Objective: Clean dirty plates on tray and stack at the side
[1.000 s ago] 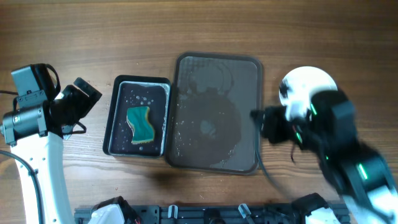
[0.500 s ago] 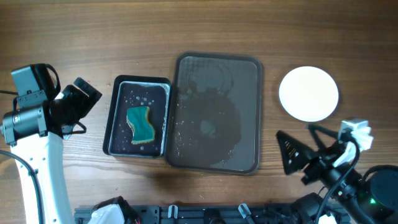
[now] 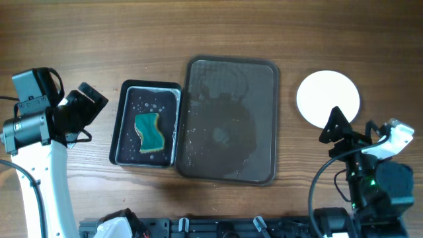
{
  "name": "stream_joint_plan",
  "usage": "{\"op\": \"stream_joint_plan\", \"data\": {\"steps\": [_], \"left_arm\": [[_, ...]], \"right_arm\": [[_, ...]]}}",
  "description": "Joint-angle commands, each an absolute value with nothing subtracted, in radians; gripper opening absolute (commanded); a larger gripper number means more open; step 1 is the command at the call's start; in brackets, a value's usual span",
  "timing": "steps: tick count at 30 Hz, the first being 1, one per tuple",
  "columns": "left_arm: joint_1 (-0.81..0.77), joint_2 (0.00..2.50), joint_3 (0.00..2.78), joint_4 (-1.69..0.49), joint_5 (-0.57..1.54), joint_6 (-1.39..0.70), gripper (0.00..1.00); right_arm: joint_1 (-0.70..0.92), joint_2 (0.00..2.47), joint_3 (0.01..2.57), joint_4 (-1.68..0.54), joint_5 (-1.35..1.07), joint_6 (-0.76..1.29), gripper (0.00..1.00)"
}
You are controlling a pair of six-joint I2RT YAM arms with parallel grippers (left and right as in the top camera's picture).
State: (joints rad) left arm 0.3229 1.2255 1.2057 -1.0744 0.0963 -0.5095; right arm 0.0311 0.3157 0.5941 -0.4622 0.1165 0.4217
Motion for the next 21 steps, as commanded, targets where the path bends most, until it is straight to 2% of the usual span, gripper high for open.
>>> {"op": "stream_joint_plan", "data": {"steps": [1,10,16,21], "left_arm": [[0.329,1.217,1.216,-1.075,0.108,-0.505,1.0],[0.329,1.217,1.216,-1.074,0.108,-0.505,1.0],[0.329,1.217,1.216,-1.075,0.108,-0.505,1.0],[0.329,1.217,1.216,-1.075,0.108,-0.505,1.0]], "right_arm": [[0.014,0.199,0.434,-0.344,-0.048,0.308,1.0],[0.013,0.004,0.161,-0.231,-0.05,0.326,1.0],[0.012,0.003,0.015,-0.001,-0.046,0.408,1.0],[0.012,0.003,0.005,0.006,-0.035,0.445,1.0]]}}
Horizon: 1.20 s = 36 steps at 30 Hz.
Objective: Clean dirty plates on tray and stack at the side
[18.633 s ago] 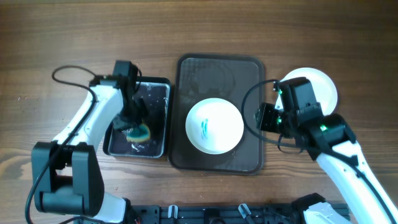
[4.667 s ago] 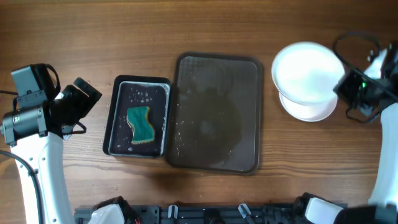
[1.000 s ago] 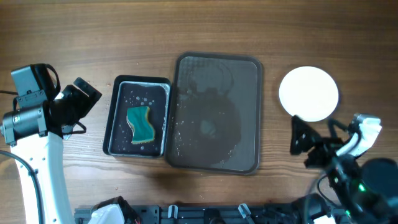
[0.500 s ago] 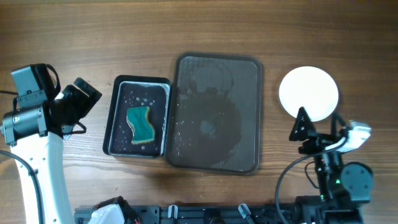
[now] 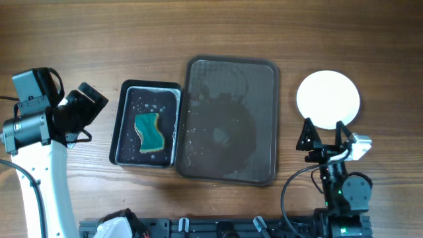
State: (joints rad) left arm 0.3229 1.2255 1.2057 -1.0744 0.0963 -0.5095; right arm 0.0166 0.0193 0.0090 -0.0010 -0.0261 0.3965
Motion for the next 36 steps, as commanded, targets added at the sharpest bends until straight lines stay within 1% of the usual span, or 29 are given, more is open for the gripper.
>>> {"op": "stream_joint_plan", "data": {"steps": [1,24,27,30,32,34,36], "left_arm": [[0.329,1.217,1.216,-1.075,0.108,-0.505,1.0],[0.327,1.205,1.19,-1.07,0.108,-0.505,1.0],[0.291,1.124,1.116,-1.07,0.107,-0.505,1.0],[0.217,1.001,1.015,-1.07,0.097,-0.502,1.0],[0.165,0.906,0.95,-1.051,0.015,-0.501,1.0],[0.123,0.817,0.886,-0.956,0.01,-0.501,1.0],[0.084,0.728,0.812,-0.804,0.01,-0.5,1.0]], "right_arm": [[0.013,0.003,0.005,0.005,-0.035,0.45,1.0],[0.012,0.005,0.005,0.005,-0.035,0.448,1.0],[0.013,0.005,0.005,0.005,-0.035,0.448,1.0],[0.012,0.005,0.005,0.005,-0.035,0.448,1.0],[0.012,0.005,0.005,0.005,-0.035,0.448,1.0],[0.012,0.005,0.005,0.005,-0.035,0.448,1.0],[0.013,0.005,0.005,0.005,-0.035,0.449,1.0]]}}
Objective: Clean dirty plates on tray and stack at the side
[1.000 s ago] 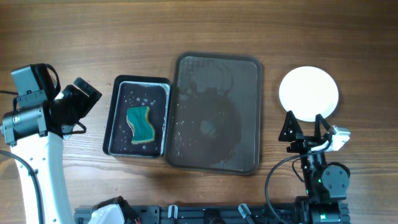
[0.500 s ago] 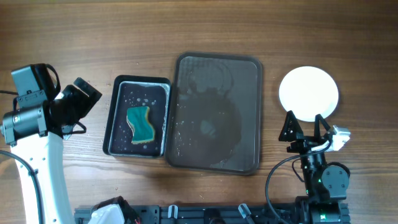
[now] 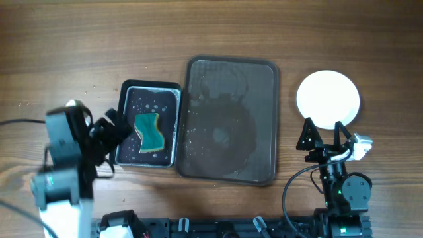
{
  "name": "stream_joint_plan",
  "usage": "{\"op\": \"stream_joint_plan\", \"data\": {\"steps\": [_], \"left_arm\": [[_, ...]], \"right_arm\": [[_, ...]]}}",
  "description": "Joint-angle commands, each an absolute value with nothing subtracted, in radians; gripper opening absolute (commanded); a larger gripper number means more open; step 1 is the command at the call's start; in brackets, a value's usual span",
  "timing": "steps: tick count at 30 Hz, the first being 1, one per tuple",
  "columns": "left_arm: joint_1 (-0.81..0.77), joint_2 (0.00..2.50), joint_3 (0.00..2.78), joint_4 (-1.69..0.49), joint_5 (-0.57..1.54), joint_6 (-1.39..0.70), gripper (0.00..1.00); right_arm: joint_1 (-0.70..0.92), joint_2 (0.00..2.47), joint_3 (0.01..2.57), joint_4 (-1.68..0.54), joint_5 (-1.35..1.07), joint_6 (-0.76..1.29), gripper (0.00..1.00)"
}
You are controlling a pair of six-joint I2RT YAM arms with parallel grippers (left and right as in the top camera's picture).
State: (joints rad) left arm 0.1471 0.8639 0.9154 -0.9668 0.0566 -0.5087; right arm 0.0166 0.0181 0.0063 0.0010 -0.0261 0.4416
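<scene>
One white plate (image 3: pixel 328 99) lies on the table at the right, beside the large dark tray (image 3: pixel 264 79), whose surface is wet and carries no plate. A green sponge (image 3: pixel 150 131) rests in soapy water in the small black tray (image 3: pixel 125 142). My left gripper (image 3: pixel 114 129) is blurred at that small tray's left rim; its jaws cannot be made out. My right gripper (image 3: pixel 324 137) stands open just below the plate, with nothing between its fingers.
The two trays stand side by side in the middle of the wooden table. Arm bases and cables run along the front edge. Bare wood shows behind the trays and at the far left.
My left arm has moved from the far left of the table down and to the right, and its gripper is now at the small tray's left rim. The right arm has not moved.
At first my right gripper was over the near edge of the white plate, with its arm at the far right. Then it stood open below the plate, clear of it, where it stays. The left arm rested at the far left until now.
</scene>
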Motion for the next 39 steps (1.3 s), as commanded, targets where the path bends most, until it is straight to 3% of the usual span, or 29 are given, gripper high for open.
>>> {"op": "stream_joint_plan", "data": {"steps": [1,9,17,27,39], "left_arm": [[0.067,0.685,0.769,-0.72,0.015,-0.499,1.0],[-0.023,0.353,0.379,-0.17,0.115,-0.324,1.0],[-0.024,0.012,0.181,-0.156,0.091,-0.321,1.0],[-0.041,0.003,0.005,-0.079,0.043,-0.321,1.0],[-0.044,0.003,0.006,-0.074,0.025,-0.321,1.0]], "right_arm": [[0.012,0.005,0.005,0.005,-0.035,0.449,1.0],[0.012,0.005,0.005,0.005,-0.035,0.448,1.0],[0.012,0.005,0.005,0.005,-0.035,0.448,1.0],[0.013,0.005,0.005,0.005,-0.035,0.449,1.0],[0.012,0.016,0.005,0.004,-0.035,0.448,1.0]]}}
